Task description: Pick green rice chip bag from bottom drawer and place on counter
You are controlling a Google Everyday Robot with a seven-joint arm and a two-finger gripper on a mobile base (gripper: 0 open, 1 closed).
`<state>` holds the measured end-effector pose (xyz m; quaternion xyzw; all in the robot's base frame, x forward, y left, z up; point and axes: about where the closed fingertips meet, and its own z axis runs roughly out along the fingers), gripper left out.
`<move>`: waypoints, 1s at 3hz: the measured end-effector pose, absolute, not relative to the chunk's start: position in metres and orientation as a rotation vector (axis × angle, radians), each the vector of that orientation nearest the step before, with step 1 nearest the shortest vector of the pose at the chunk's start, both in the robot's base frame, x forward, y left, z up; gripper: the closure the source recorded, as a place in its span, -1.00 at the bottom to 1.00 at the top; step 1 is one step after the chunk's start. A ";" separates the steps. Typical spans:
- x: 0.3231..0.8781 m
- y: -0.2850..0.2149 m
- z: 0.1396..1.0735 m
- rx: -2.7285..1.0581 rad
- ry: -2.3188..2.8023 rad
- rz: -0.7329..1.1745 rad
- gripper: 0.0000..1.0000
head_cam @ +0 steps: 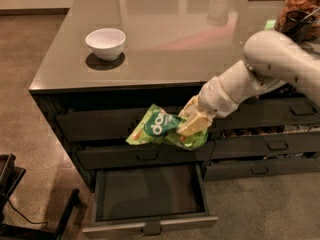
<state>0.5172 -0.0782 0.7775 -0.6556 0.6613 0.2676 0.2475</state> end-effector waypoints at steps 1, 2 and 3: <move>0.512 -0.077 0.831 -1.793 1.754 0.695 1.00; 0.512 -0.077 0.831 -1.793 1.754 0.695 1.00; 0.513 -0.079 0.834 -1.778 1.748 0.717 1.00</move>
Offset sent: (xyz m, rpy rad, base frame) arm -0.0045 0.0012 0.0455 0.0117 -0.0401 0.0084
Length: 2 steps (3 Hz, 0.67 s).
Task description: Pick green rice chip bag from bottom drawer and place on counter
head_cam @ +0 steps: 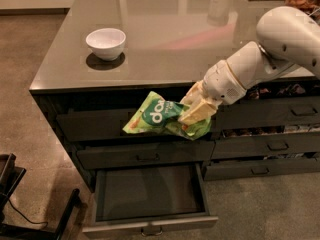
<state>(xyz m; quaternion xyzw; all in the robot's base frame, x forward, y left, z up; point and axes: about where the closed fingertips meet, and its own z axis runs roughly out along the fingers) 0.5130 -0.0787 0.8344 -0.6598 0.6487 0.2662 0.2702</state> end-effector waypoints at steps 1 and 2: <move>0.521 -0.083 0.861 -1.771 1.733 0.749 1.00; 0.533 -0.081 0.910 -1.836 1.711 0.747 1.00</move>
Offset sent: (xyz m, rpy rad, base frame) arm 0.0517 -0.0022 0.1894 -0.0195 -0.0874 0.1341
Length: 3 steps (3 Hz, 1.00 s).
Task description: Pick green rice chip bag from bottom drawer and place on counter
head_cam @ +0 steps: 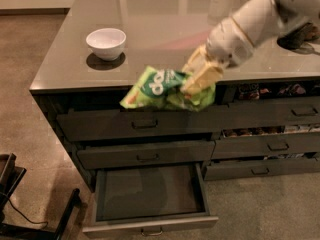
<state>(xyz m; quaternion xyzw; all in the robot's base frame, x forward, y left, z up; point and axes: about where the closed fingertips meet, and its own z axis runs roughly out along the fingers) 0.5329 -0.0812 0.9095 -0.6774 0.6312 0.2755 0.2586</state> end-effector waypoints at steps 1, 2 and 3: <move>0.537 -0.082 0.946 -1.867 1.652 0.703 1.00; 0.538 -0.081 0.946 -1.864 1.651 0.701 1.00; 0.552 -0.076 0.948 -1.878 1.632 0.702 1.00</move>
Offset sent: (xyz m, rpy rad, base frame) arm 0.0036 0.0000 0.0349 -0.0003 -0.0492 0.0313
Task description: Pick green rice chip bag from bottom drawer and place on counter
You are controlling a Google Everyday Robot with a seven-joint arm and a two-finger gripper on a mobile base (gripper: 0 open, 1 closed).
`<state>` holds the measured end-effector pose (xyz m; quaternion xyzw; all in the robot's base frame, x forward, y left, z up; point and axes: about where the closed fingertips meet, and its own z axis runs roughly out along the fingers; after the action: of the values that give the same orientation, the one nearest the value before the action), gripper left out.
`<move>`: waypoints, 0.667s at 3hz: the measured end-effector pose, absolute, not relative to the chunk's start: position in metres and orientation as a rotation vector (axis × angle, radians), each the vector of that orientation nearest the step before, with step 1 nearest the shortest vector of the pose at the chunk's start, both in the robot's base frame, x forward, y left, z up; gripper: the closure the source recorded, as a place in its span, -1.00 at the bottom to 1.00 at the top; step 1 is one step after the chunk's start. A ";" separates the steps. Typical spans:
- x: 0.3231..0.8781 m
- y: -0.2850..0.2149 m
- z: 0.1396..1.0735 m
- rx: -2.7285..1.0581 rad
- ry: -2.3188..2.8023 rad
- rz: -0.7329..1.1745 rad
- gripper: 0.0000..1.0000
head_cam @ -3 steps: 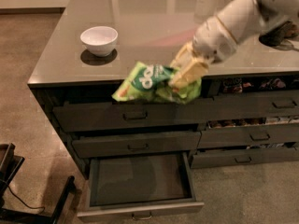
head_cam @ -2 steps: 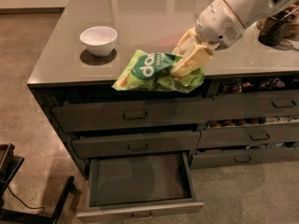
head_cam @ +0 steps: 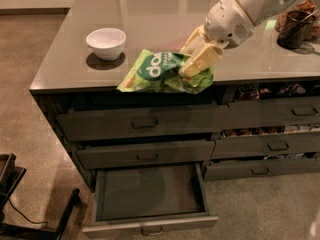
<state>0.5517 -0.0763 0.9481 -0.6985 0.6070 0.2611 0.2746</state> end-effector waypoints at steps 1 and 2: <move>0.593 -0.078 0.946 -1.846 1.713 0.613 1.00; 0.640 -0.084 0.942 -1.794 1.807 0.481 1.00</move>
Offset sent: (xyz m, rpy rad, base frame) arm 0.1456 -0.0252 -0.0032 -0.2162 -0.1022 -0.2907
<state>0.6404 -0.0840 0.9419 -0.6662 0.6711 0.1788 0.2716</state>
